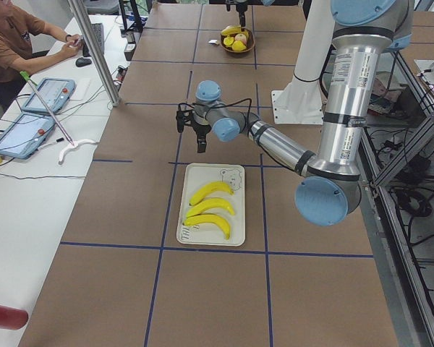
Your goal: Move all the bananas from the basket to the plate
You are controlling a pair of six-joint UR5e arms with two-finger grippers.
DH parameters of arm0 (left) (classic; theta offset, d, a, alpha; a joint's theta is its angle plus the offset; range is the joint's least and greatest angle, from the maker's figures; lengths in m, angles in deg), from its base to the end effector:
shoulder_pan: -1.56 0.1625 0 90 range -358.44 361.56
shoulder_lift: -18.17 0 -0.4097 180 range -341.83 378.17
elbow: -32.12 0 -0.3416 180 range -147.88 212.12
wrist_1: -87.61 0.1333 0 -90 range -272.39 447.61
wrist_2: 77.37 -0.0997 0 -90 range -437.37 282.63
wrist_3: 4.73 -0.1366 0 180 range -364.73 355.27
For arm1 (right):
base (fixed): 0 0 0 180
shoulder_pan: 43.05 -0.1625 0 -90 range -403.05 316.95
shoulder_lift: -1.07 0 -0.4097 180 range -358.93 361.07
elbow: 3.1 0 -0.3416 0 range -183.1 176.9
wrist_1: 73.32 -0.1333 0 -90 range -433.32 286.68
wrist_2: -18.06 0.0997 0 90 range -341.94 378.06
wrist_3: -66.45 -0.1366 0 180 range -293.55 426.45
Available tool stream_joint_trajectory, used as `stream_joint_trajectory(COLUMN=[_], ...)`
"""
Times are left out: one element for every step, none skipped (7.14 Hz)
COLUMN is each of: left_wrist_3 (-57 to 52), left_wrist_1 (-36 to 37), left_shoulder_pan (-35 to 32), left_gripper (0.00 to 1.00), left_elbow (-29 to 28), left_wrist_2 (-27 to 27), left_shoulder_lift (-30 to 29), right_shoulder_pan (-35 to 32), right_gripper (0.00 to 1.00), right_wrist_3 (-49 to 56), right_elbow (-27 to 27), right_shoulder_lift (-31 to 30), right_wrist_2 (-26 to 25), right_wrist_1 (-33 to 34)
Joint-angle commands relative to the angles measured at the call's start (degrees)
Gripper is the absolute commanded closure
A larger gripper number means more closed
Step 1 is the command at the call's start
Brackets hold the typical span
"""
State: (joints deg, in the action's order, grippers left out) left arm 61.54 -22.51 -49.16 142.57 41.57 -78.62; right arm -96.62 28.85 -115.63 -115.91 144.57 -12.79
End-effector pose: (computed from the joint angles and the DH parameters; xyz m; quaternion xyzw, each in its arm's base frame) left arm 0.2694 -0.4355 0.4206 0.0530 0.4481 -0.1093 0.8857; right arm -0.1312 -0.2654 0.6114 -0.0199 -0.3680 -0.0584 0.9278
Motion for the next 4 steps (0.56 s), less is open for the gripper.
stream_joint_trajectory(left_wrist_3=[0.0,0.0,0.0,0.0], left_wrist_1=[0.0,0.0,0.0,0.0], left_shoulder_pan=[0.0,0.0,0.0,0.0], left_gripper=[0.0,0.0,0.0,0.0], left_elbow=[0.03,-0.06,0.12,0.03], left_wrist_2=[0.07,0.07,0.07,0.07], left_shoulder_lift=[-0.06,-0.06,-0.15,-0.15], right_shoulder_pan=[0.13,0.31,1.44,1.89], right_gripper=[0.17,0.2,0.22,0.25], right_wrist_3=[-0.11,-0.11,-0.11,-0.11], right_elbow=[0.65,0.65,0.65,0.65], right_shoulder_lift=[-0.35,-0.35,-0.26,-0.17], right_wrist_2=[0.06,0.06,0.06,-0.03], right_wrist_1=[-0.15,-0.15,-0.15,-0.15])
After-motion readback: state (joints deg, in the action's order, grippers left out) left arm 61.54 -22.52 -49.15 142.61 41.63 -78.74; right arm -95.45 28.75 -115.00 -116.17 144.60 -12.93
